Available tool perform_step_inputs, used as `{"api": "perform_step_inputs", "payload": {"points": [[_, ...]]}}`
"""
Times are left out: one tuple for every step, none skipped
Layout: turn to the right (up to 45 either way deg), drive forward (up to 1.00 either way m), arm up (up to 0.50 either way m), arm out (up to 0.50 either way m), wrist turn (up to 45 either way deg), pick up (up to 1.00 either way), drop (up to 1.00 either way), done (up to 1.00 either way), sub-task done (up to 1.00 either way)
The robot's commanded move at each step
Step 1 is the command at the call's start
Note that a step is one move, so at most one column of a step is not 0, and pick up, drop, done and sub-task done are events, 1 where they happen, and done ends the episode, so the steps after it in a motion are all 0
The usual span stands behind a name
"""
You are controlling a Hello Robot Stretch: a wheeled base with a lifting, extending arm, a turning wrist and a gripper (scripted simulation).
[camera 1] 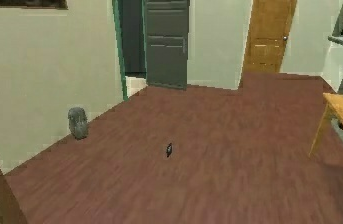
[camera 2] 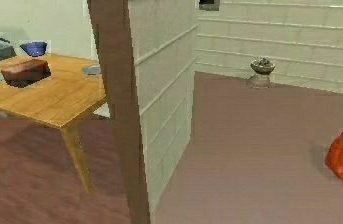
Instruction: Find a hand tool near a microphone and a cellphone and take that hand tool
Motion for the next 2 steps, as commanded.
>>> {"api": "perform_step_inputs", "payload": {"points": [[6.0,0.00,0.00,0.00,0.0,0.00,0.00,0.00,0.00],[0.0,0.10,0.00,0.00,0.0,0.00,0.00,0.00,0.00]]}}
